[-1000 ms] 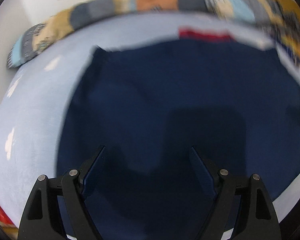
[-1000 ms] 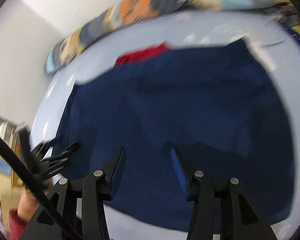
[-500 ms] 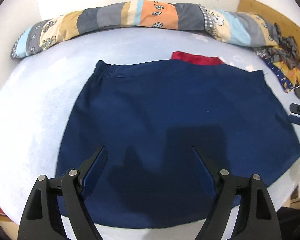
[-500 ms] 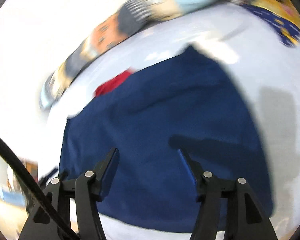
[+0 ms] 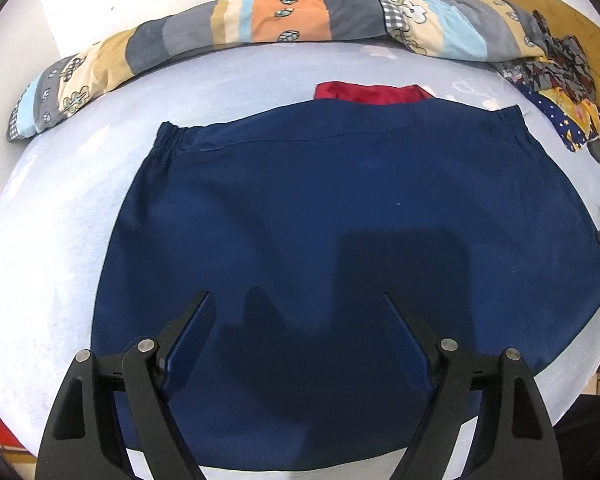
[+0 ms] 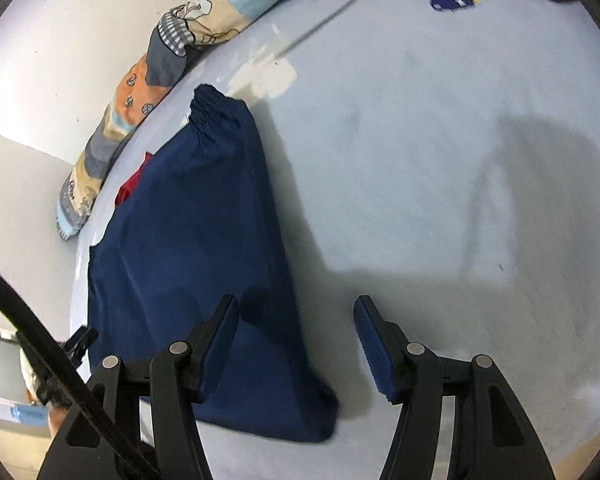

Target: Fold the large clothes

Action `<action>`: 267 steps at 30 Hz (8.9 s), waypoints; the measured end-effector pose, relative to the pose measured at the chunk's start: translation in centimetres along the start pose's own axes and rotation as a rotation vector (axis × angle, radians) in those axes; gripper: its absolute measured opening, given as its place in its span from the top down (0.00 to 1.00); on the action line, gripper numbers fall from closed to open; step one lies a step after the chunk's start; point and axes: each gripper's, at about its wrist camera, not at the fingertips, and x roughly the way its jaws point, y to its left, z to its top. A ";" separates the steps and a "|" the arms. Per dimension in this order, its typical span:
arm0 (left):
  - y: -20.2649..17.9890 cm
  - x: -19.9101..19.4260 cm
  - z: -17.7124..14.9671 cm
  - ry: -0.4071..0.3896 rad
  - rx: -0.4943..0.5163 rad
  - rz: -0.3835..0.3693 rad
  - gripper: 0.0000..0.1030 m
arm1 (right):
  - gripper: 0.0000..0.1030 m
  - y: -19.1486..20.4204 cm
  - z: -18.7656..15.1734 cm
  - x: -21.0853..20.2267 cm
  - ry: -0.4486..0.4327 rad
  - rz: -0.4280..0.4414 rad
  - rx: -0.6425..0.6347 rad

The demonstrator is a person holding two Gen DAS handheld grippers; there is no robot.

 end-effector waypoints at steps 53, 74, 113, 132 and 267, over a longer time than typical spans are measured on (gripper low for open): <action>-1.9 0.5 3.1 -0.170 0.004 0.112 0.14 | 0.87 17.9 0.6 -1.0 -0.094 0.448 -0.029; 3.8 -1.9 2.9 -0.198 -0.123 0.112 0.16 | 0.86 25.6 -2.0 1.6 -0.079 0.594 0.045; 25.5 -14.5 -5.8 -0.501 -0.627 0.269 0.16 | 0.30 50.3 -20.0 25.8 -0.016 -0.110 -0.758; 18.0 -10.5 -3.6 -0.342 -0.335 -0.056 0.16 | 0.29 36.2 -14.3 6.2 -0.156 0.012 -0.808; 8.8 -3.2 -6.0 -0.021 -0.033 0.017 0.12 | 0.49 35.4 -17.3 6.1 -0.023 -0.109 -0.783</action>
